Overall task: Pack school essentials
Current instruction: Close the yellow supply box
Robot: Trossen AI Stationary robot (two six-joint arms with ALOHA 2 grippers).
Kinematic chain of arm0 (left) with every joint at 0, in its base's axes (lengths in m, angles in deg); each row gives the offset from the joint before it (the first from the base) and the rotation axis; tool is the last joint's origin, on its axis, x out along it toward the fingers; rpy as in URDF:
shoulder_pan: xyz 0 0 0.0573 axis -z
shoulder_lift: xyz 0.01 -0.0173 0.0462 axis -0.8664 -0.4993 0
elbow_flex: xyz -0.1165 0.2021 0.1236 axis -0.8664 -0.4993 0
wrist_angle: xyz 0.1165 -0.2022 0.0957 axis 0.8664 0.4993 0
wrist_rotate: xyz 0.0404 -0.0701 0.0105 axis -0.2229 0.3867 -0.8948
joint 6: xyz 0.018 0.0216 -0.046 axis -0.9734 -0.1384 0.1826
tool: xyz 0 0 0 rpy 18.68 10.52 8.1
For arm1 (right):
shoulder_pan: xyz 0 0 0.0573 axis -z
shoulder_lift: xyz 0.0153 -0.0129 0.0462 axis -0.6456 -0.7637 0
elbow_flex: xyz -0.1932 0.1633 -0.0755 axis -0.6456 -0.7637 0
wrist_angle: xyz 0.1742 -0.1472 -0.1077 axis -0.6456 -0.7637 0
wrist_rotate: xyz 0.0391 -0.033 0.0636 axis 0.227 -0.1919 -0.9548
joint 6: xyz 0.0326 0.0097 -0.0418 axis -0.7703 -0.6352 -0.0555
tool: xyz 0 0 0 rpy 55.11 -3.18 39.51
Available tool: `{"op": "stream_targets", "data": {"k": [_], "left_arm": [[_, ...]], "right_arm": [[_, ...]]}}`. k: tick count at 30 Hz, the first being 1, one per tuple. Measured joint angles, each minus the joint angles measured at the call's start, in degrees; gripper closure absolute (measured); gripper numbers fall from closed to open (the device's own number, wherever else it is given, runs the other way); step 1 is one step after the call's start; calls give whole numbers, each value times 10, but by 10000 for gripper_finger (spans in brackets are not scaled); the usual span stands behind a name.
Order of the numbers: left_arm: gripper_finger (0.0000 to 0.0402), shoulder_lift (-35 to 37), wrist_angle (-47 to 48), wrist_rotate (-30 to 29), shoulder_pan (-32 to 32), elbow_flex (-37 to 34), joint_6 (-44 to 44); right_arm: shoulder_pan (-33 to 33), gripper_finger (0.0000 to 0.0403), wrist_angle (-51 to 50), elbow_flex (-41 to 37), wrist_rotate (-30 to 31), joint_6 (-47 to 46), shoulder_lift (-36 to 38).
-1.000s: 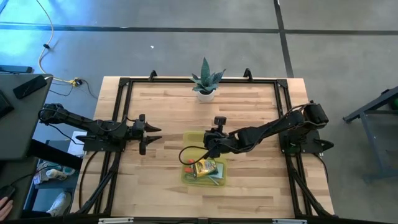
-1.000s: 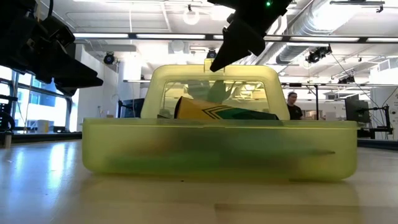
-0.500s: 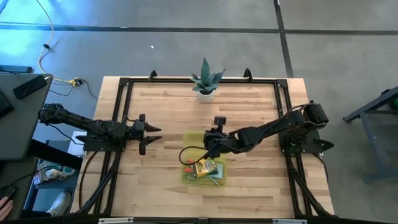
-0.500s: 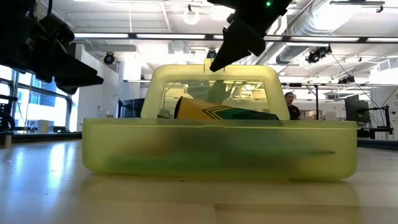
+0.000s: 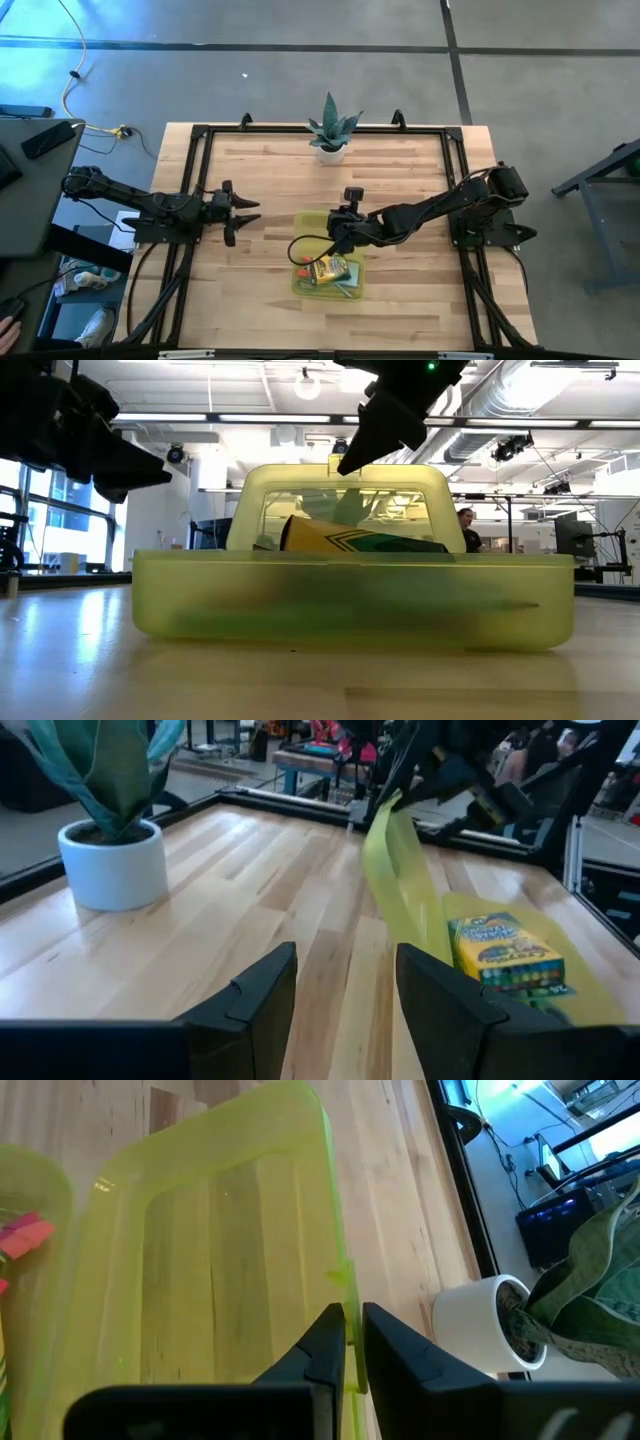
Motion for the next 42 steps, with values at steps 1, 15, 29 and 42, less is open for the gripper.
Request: {"op": "stream_targets", "data": {"k": [1, 15, 29, 42], "left_arm": [[241, 0, -5, 0, 0, 0, -6], [241, -17, -74, -75, -47, 0, -1], [241, -157, -189, 60, -113, 0, 59], [202, -255, -262, 102, -136, 13, 28]], "right_arm": [[0, 377, 0, 0, 0, 0, 0], [0, 377, 31, 0, 1, 20, 0], [0, 377, 52, 0, 2, 32, 0], [1, 377, 55, 0, 8, 34, 0]]}}
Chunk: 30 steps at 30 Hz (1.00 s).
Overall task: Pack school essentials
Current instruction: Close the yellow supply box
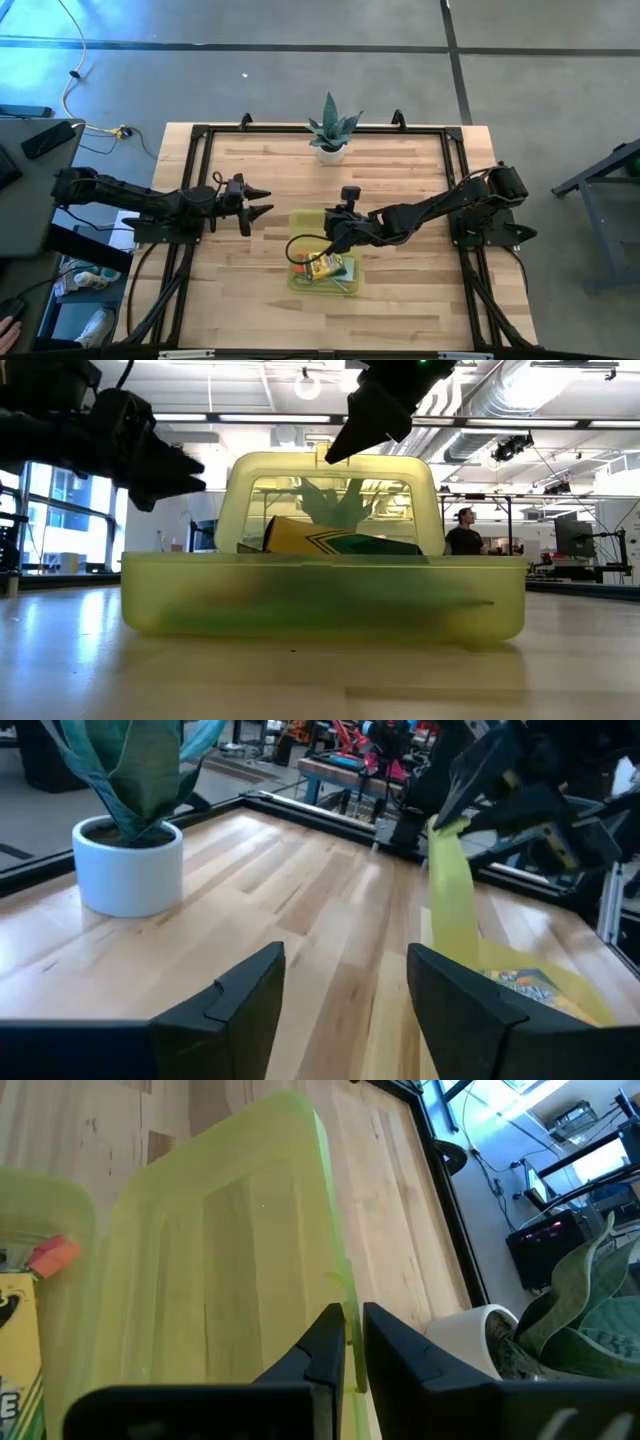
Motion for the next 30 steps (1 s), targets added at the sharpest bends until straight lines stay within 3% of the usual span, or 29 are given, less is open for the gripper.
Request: {"op": "stream_targets", "data": {"k": [5, 12, 15, 24, 30], "left_arm": [[193, -47, 0, 14, 0, 37, 0], [196, -153, 13, -79, -4, 95, -15], [196, -189, 13, -75, -20, 116, -15], [197, -267, 13, 84, -96, 168, -15], [199, -300, 13, 236, -140, 188, -15]], "right_arm": [[1, 377, 4, 0, 0, 13, 0], [1, 377, 15, 0, 0, 30, 0], [1, 377, 15, 0, 0, 34, 0], [-3, 377, 15, 0, -9, 51, 0], [-4, 377, 17, 0, -13, 60, 0]]}}
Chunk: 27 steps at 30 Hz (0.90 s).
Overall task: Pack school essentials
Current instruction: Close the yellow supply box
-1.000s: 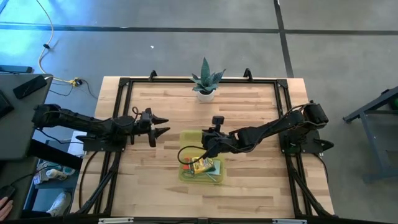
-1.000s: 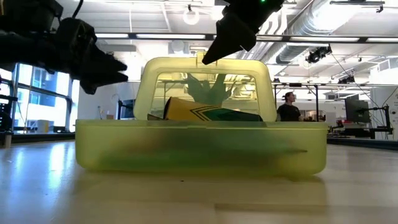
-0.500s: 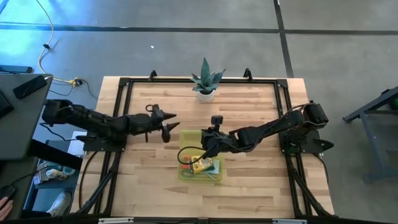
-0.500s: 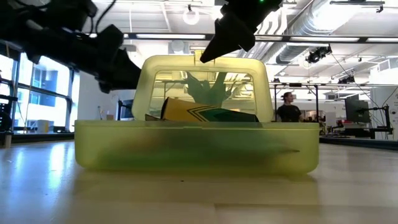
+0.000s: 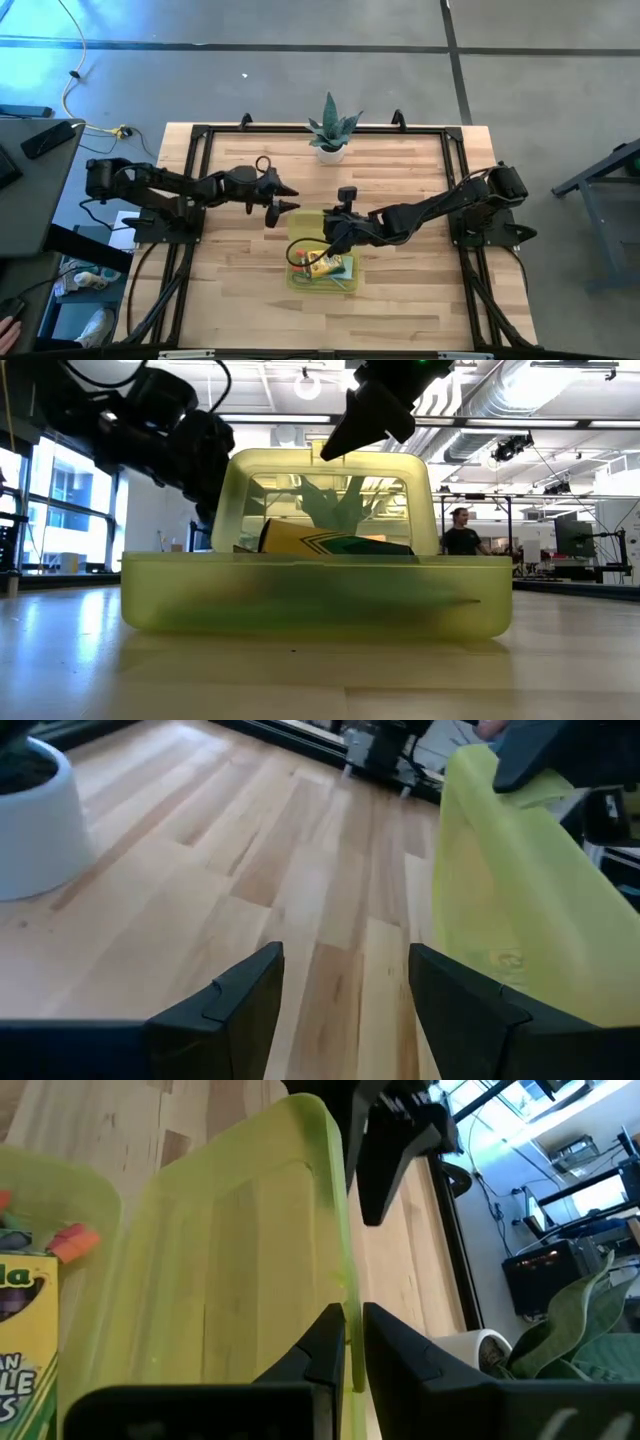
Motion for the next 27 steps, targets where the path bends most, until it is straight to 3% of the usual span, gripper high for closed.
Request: {"op": "stream_targets", "data": {"k": [14, 22, 27], "left_arm": [[197, -95, 5, 154, -33, 49, -24], [197, -118, 5, 217, -37, 66, -56], [197, -118, 5, 219, -36, 73, -71]], "right_arm": [[-1, 377, 13, 0, -6, 22, 0], [-1, 377, 11, 0, -4, 22, 0], [-1, 377, 9, 0, -6, 22, 0]]}}
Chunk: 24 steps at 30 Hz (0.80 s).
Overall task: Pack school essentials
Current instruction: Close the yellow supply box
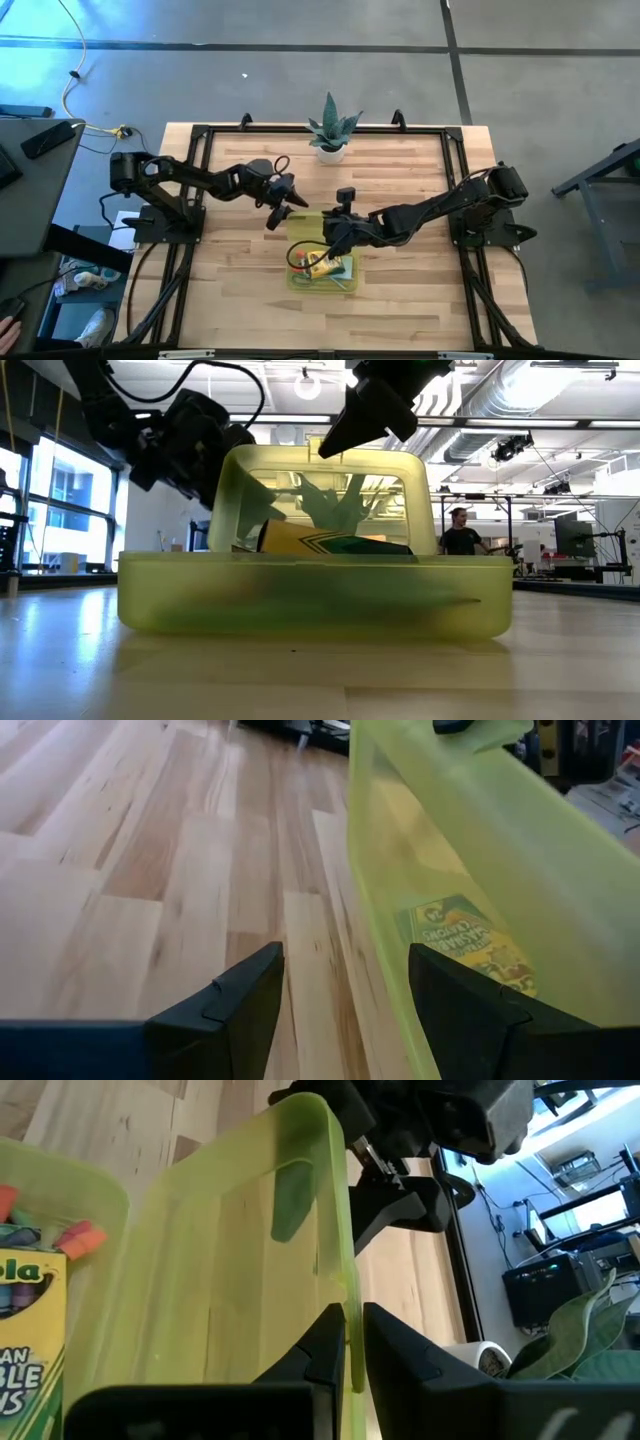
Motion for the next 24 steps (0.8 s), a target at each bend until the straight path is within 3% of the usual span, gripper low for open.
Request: {"op": "stream_targets", "data": {"k": [9, 24], "left_arm": [[197, 0, 13, 0, 0, 2, -15], [197, 0, 21, 0, 0, 2, -24]], "right_arm": [[0, 366, 0, 0, -2, -7, 0], [2, 248, 18, 0, -2, -32, 0]]}}
